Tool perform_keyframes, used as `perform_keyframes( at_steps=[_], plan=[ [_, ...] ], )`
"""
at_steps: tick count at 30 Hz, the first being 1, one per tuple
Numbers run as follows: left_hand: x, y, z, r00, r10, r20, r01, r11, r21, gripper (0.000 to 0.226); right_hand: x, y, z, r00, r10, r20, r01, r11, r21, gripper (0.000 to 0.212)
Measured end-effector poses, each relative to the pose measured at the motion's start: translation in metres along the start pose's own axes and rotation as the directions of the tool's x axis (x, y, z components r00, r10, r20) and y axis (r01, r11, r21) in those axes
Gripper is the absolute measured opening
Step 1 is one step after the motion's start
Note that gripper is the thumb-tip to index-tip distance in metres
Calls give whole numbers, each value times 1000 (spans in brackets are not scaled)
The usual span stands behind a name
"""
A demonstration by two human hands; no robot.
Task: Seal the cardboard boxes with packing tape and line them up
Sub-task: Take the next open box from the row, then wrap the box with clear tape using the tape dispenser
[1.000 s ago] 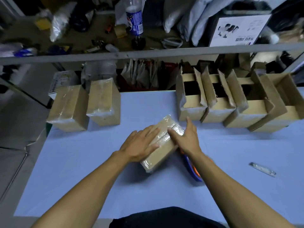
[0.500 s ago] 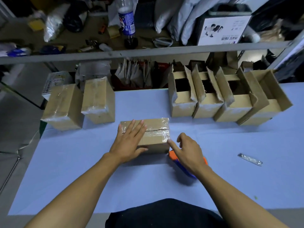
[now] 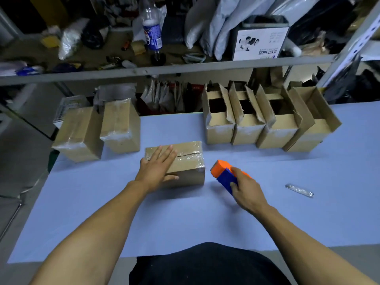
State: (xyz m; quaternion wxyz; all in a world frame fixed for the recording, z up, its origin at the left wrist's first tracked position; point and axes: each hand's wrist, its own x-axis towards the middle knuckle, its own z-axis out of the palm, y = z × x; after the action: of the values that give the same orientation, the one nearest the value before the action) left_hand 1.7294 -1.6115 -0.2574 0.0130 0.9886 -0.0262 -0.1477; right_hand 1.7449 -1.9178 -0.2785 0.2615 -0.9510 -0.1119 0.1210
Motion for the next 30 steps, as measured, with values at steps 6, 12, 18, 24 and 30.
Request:
perform_keyframes(
  at_steps=[6, 12, 18, 24, 30],
  plan=[
    [-7, 40, 4, 996, 85, 10, -85, 996, 35, 88, 20, -30, -61, 996, -74, -58, 85, 975, 207, 53],
    [-10, 48, 13, 990, 125, -72, -134, 981, -137, 83, 34, -79, -83, 964, -267, -21, 264, 934, 241, 61],
    [-8, 40, 0, 995, 77, -71, -100, 902, -419, 87, 40, -100, -72, 930, -334, 151, 288, 921, 260, 56],
    [-23, 28, -34, 937, -348, -40, 38, 214, -976, 27, 64, -104, -72, 863, -466, 194, 449, 884, 131, 45],
    [-17, 37, -61, 877, -337, 342, 224, -343, -912, 32, 83, -112, -75, 789, -524, 320, 521, 847, 104, 45]
  ],
)
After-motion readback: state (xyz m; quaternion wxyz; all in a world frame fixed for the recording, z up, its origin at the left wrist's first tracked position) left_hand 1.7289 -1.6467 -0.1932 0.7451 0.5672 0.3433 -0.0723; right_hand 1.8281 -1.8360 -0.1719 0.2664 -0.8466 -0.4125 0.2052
